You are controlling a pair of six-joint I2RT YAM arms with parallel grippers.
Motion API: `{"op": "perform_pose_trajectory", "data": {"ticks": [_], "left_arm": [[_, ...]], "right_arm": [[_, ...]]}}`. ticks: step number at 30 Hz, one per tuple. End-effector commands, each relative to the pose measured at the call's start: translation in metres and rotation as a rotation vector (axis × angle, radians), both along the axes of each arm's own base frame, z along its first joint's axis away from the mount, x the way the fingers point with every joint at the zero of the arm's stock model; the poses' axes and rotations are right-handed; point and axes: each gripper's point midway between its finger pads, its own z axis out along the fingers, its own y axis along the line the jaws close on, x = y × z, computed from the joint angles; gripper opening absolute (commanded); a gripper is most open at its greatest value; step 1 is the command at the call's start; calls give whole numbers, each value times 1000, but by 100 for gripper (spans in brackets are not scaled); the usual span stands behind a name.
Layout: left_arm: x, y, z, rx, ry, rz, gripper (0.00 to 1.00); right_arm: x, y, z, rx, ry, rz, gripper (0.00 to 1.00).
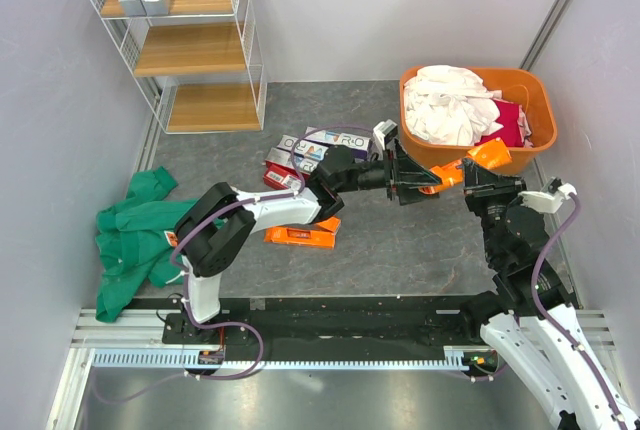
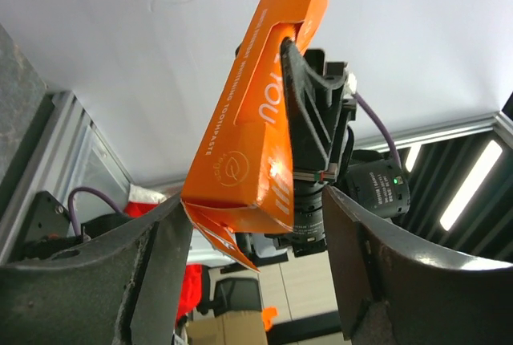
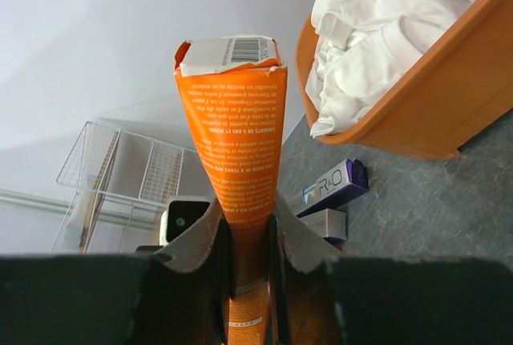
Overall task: Place and organize the toothpastes onto the shelf
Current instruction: Pick up the toothpaste from the center of the board.
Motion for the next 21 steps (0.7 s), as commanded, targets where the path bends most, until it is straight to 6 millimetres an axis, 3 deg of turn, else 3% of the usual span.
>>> {"op": "perform_pose_trajectory", "data": {"ticks": [1,8,16,21], "left_arm": [[-16,-8,13,-22,13,-82,70],[-15,-5,20,-62,-4,-60,63],[-8,1,19,-86,-3,-12,73],[-1,4,18,-98,0,22,65]], "right_arm": [[-2,4,25,31,-85,23,19],[-3,3,22,31,-84,22,19],[-5,2,23,36,-92,20,19],[-7,1,22,36,-97,19,20]]}}
